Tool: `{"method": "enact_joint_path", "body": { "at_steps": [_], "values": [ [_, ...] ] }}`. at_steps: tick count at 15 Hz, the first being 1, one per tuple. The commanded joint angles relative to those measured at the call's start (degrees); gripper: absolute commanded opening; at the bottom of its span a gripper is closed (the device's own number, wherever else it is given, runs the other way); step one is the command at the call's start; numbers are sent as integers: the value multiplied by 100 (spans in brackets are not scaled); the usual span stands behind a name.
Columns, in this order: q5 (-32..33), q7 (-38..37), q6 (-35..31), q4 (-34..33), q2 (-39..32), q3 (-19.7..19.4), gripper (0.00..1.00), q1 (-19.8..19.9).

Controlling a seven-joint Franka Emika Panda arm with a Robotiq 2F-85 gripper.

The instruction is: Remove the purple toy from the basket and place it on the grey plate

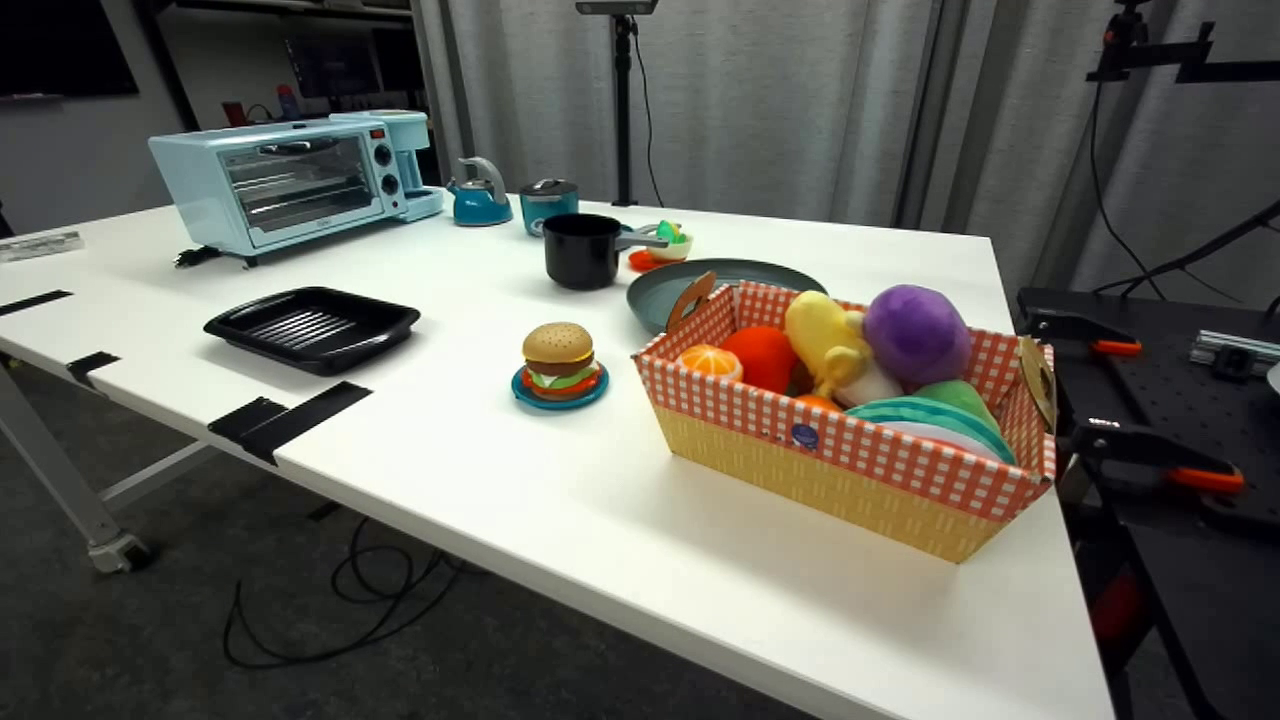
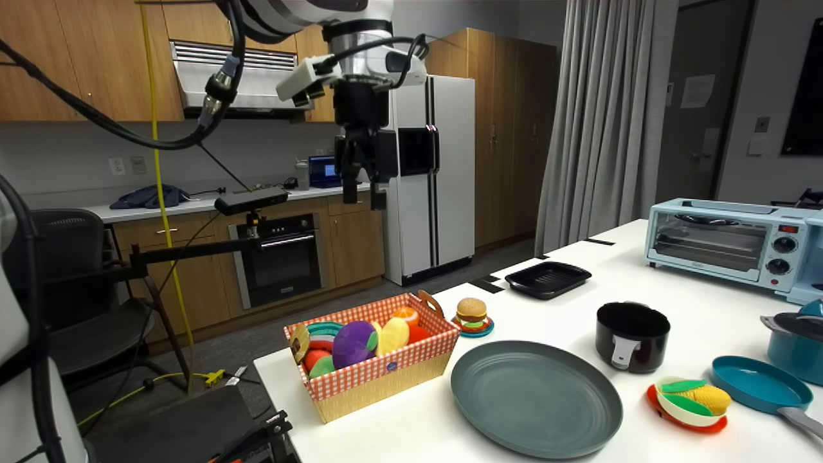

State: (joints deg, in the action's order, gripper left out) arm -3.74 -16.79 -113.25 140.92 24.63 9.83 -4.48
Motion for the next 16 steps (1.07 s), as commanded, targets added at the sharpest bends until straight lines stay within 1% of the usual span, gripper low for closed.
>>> {"method": "enact_joint_path", "body": {
  "at_steps": [1,5,9,16],
  "values": [
    [-172,147,-563,472,46,-9,100,-140],
    [-127,131,-1121,765,-262,97,100,-262],
    [-137,129,-1546,905,-720,126,100,-349],
    [-97,140,-2071,1033,-1457,68,100,-316]
  ]
}}
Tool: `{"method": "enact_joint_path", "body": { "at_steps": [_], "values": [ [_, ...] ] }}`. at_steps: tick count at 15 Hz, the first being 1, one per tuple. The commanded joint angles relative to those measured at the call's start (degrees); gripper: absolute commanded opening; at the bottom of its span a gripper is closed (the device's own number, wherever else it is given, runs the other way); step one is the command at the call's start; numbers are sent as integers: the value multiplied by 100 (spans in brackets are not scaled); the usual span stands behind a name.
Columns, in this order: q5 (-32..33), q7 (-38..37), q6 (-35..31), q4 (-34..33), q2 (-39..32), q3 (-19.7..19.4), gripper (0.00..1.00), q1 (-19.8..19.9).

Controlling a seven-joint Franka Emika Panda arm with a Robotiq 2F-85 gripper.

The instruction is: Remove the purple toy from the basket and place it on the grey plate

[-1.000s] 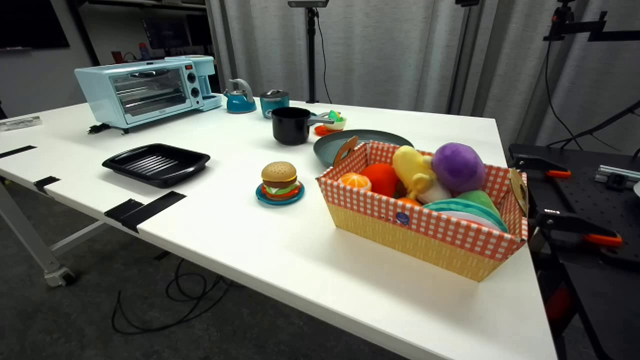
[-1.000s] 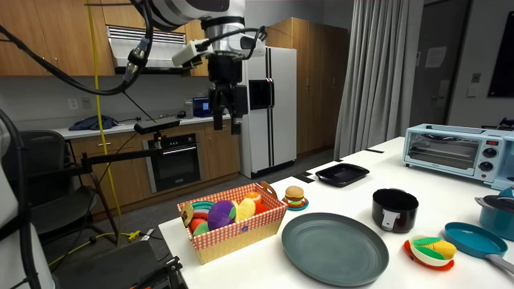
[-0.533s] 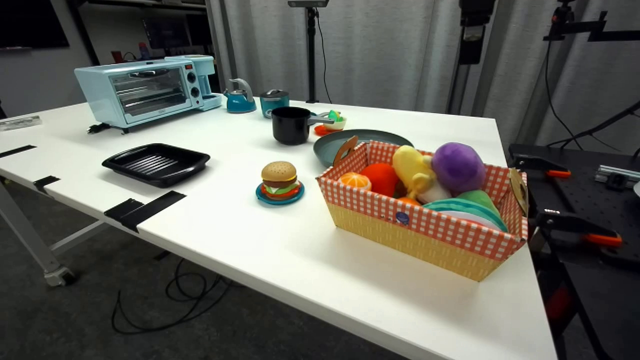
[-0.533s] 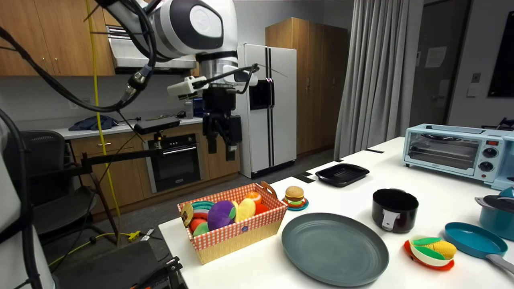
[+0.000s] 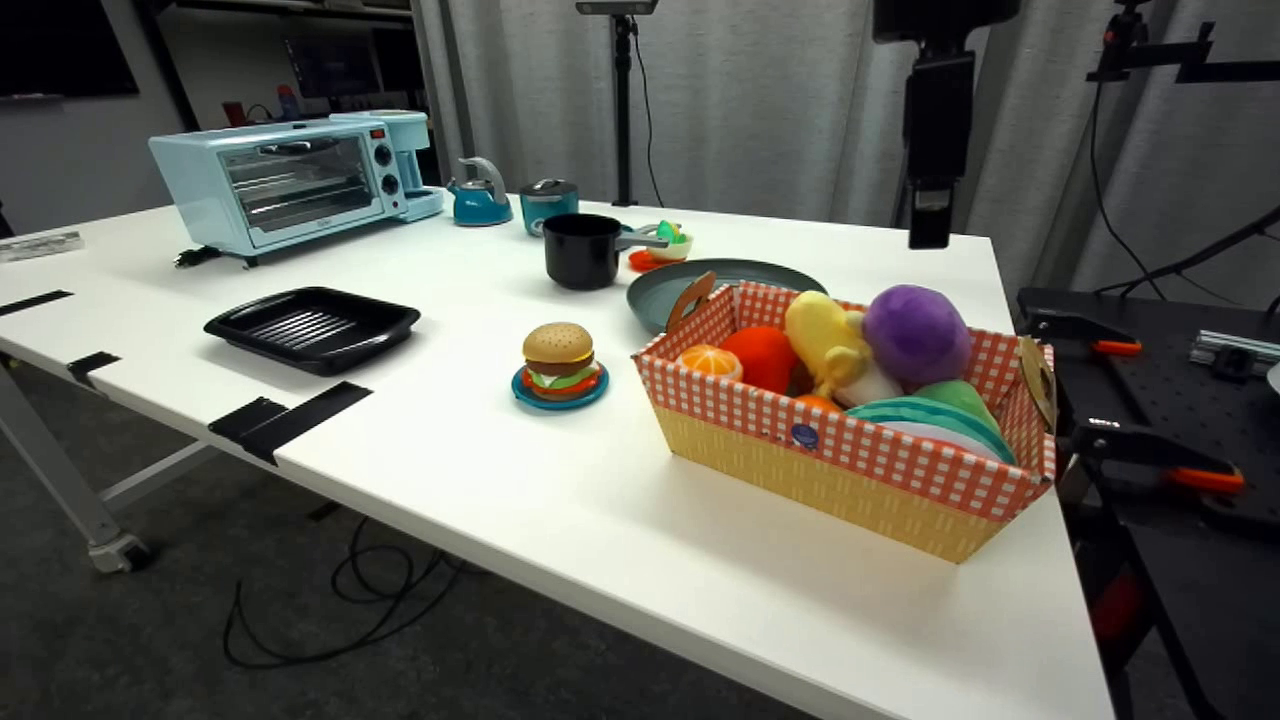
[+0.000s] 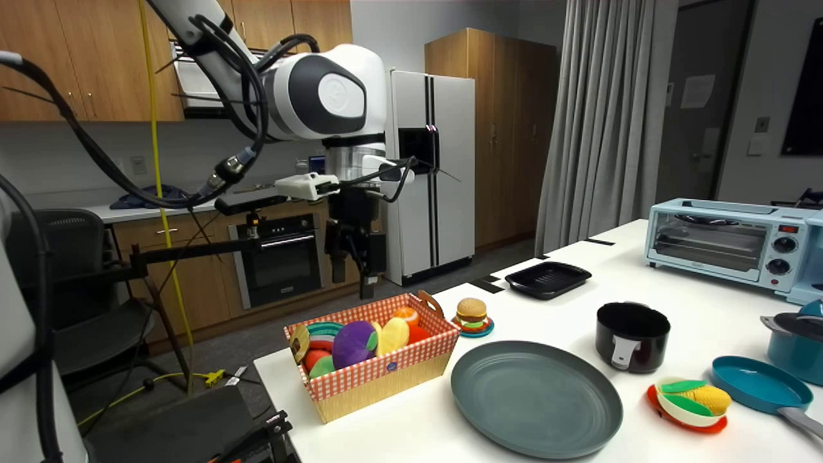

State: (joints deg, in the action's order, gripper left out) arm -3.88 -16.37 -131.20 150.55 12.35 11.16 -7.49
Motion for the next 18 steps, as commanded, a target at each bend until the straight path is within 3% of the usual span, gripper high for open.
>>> {"method": "enact_joint_path", "body": {
  "at_steps": [1,13,14,16,18],
  "values": [
    [-45,69,-338,69,-319,-69,100,-4],
    [146,4,-1184,-1,-1318,-341,100,94],
    [150,-12,-1205,-3,-1368,-373,96,96],
    [171,-68,-1205,-4,-1440,-432,72,99],
    [217,-154,-1163,2,-1459,-478,60,94]
  ]
}}
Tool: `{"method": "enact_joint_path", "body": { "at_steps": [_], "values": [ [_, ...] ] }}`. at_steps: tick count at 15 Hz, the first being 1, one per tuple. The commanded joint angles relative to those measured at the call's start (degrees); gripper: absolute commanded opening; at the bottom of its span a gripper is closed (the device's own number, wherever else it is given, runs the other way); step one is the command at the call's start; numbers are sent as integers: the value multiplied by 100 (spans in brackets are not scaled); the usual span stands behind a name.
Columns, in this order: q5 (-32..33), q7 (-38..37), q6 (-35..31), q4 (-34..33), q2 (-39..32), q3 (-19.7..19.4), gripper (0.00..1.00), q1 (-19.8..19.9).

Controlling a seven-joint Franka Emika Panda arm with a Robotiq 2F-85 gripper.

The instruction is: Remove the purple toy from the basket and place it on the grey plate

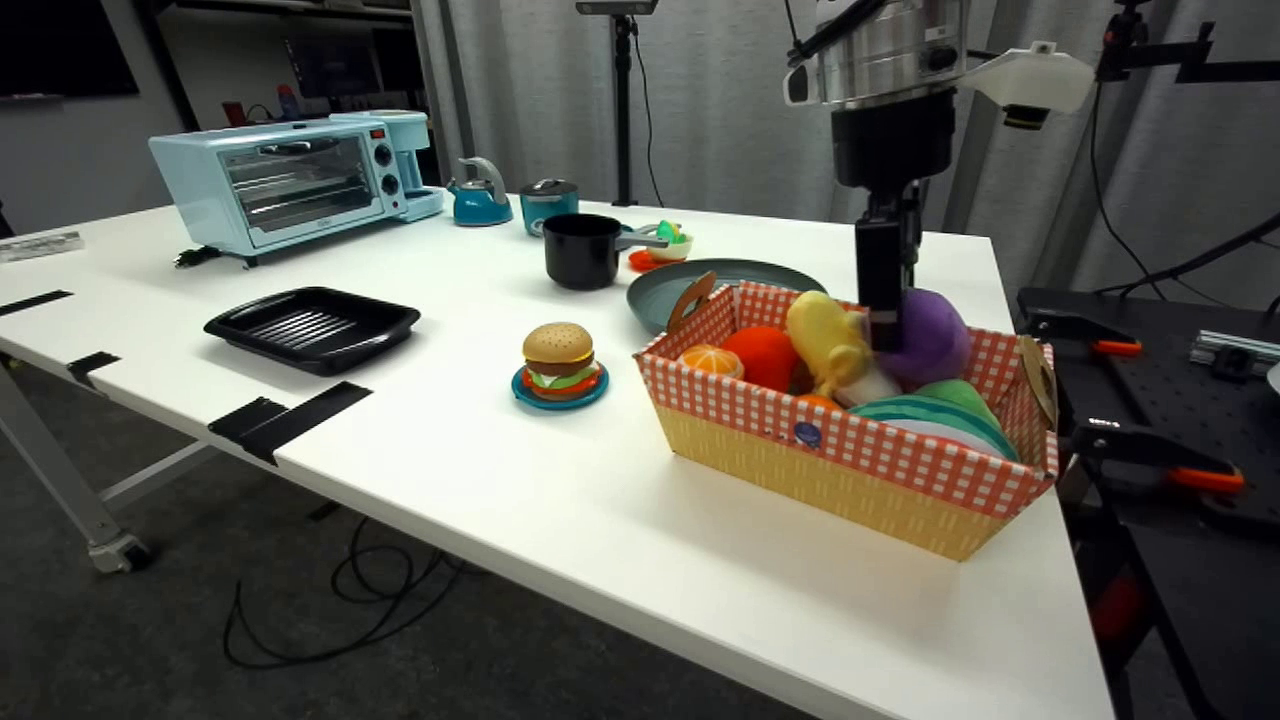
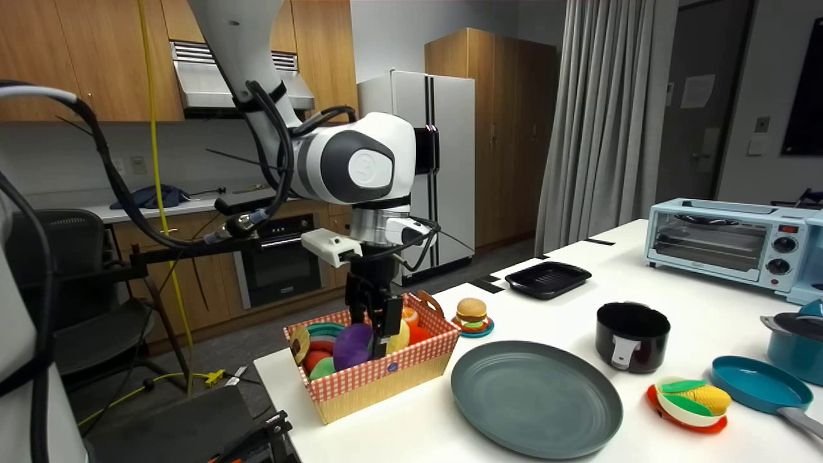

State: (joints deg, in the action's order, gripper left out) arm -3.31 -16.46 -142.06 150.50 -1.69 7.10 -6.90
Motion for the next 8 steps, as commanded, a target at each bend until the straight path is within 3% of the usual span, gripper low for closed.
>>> {"method": "enact_joint_path", "body": {
  "at_steps": [1,5,8],
  "values": [
    [193,-183,-57,3,-51,-93,53,36],
    [339,-367,18,-12,-18,-149,23,38],
    [464,-614,83,-28,60,-139,7,14]
  ]
}}
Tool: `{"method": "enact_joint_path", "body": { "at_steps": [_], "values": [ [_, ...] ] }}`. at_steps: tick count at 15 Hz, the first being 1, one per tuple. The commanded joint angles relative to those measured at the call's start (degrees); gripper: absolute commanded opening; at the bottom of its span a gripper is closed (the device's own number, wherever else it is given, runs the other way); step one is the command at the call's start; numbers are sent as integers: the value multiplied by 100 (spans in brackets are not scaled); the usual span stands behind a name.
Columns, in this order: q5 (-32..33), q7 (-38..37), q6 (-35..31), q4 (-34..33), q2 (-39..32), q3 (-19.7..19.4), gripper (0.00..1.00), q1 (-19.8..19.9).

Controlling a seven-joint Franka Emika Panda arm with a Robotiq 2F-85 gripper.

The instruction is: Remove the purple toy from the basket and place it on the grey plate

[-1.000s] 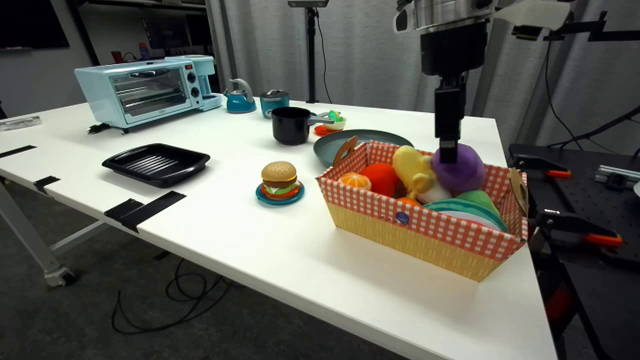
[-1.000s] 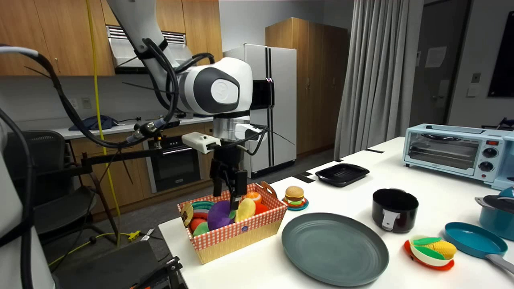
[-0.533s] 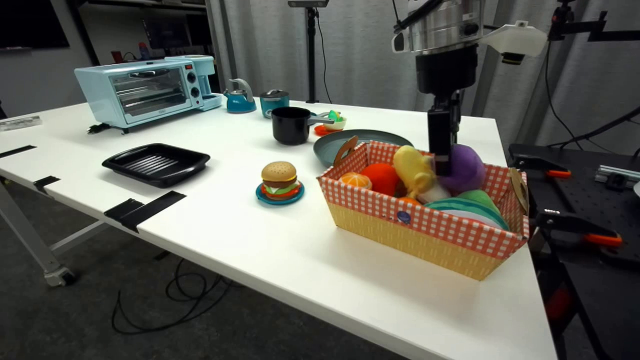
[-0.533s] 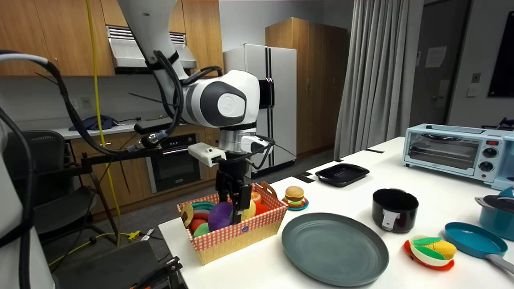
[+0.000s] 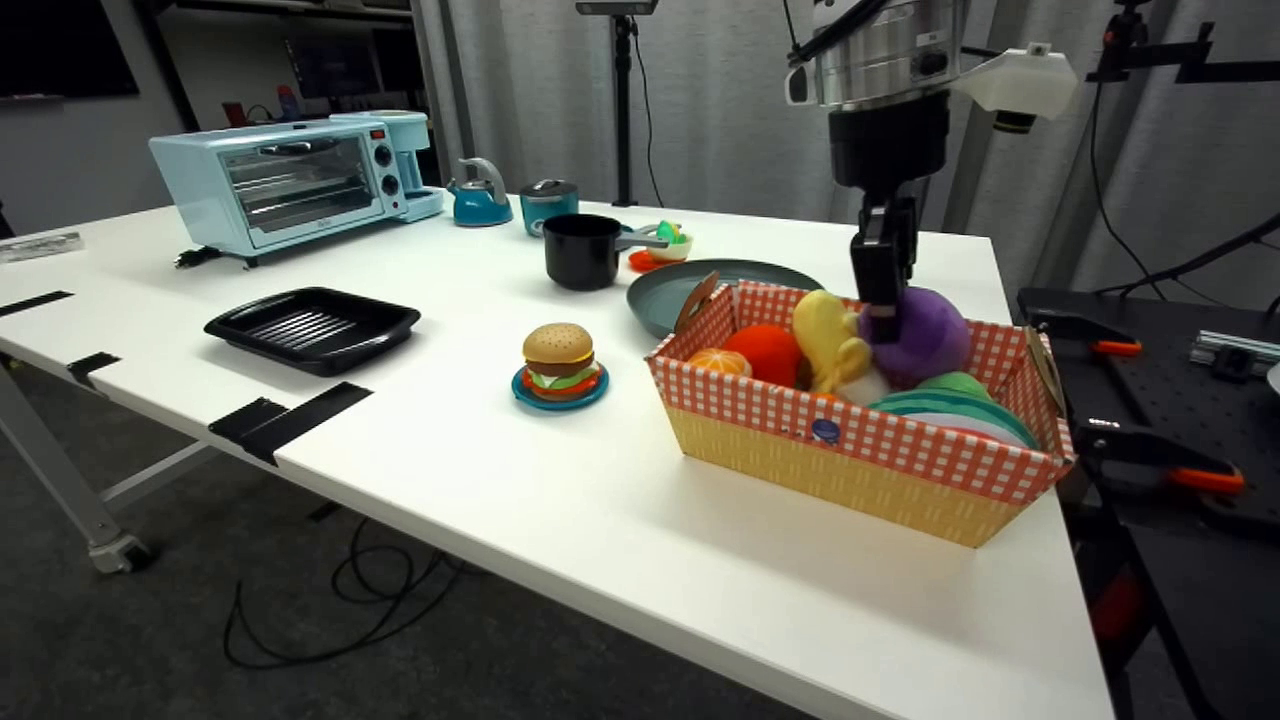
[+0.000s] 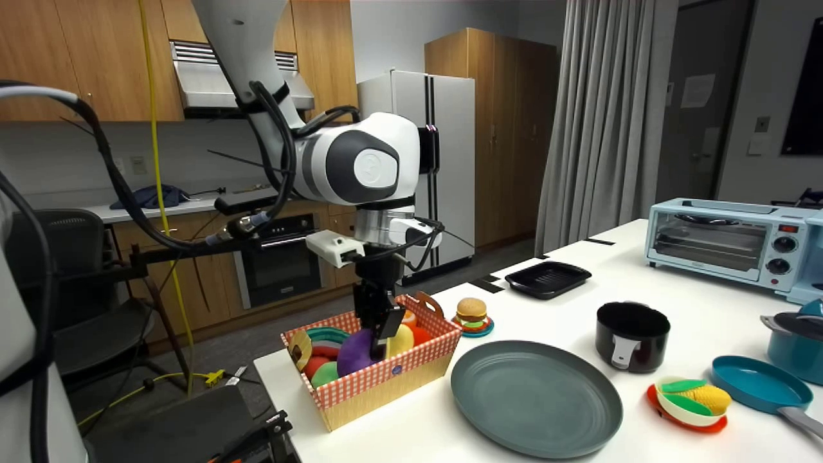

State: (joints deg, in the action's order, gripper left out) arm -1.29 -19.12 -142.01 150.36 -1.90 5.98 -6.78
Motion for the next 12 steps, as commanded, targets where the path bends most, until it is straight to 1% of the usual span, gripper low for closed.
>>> {"method": "enact_joint_path", "body": {
  "at_steps": [1,3,5,10,12],
  "values": [
    [319,-409,118,-25,124,-24,7,-3],
    [354,-484,275,-54,288,-16,4,0],
    [299,-465,485,-91,543,-14,5,22],
    [287,-379,1356,-404,1360,-24,6,165],
    [368,-332,1430,-561,1545,-54,6,300]
  ]
}}
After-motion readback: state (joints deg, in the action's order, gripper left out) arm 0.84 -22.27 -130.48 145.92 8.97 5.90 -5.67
